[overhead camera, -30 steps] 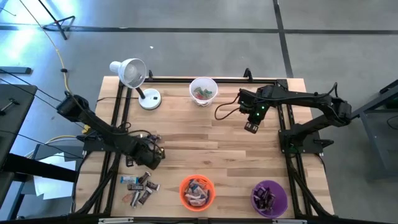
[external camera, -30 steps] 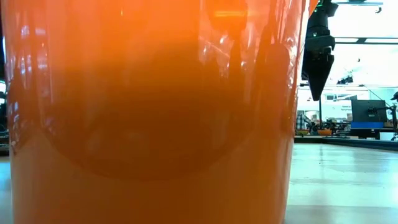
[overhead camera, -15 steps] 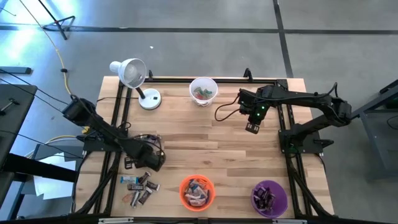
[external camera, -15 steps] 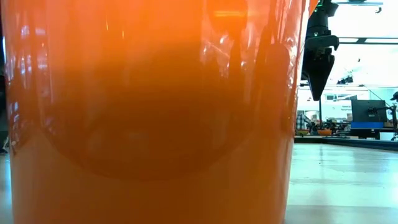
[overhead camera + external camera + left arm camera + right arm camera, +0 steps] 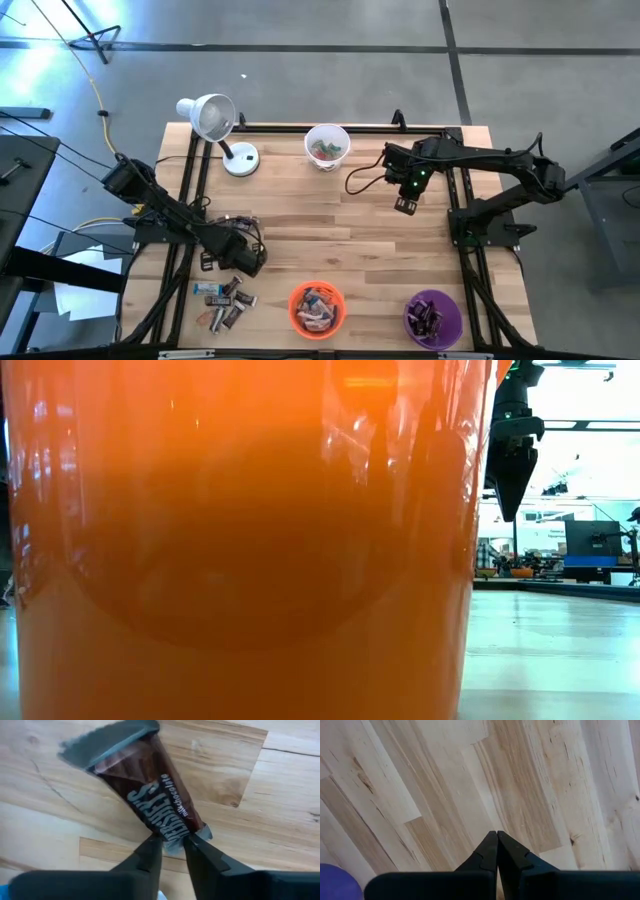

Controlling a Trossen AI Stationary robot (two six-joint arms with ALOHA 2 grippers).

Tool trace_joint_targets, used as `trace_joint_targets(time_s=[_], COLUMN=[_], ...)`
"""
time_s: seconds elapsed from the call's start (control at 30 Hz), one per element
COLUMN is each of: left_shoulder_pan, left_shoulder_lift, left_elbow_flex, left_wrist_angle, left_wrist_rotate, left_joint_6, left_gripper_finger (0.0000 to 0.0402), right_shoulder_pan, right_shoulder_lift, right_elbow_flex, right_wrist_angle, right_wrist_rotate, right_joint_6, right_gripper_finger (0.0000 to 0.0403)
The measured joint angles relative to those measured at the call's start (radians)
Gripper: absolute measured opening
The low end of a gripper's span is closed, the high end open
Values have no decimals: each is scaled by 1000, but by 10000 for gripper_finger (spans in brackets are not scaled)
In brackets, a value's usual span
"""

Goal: Organize candy in baskets
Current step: Put the dark brown chocolate bar into the dark purple bucket

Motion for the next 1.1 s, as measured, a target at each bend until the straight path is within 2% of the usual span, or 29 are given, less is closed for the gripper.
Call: trace_joint_targets(time_s=[0.13, 0.2, 0.57, 0.77, 1.1], left_shoulder_pan=[0, 0, -10, -19, -19], left_shoulder_lift=[0, 0, -15, -33, -44], left_elbow_flex=[0, 0, 1, 25, 91], left_wrist_angle=[-15, -19, -36, -154, -163], left_wrist_rotate=[-4, -4, -7, -18, -19], left_joint_6=[3, 7, 10, 10, 28], left_gripper_finger=[17, 7, 0, 1, 1], right_shoulder_pan=[0, 0, 0, 0, 0], right_shoulder_lift=[0, 0, 0, 0, 0], right_elbow_flex=[0, 0, 0, 0, 0], right_wrist_angle=[0, 0, 1, 8, 30], right_wrist_rotate=[0, 0, 0, 0, 0], right_joint_6=[2, 10, 29, 37, 37], right_gripper_finger=[0, 0, 0, 0, 0])
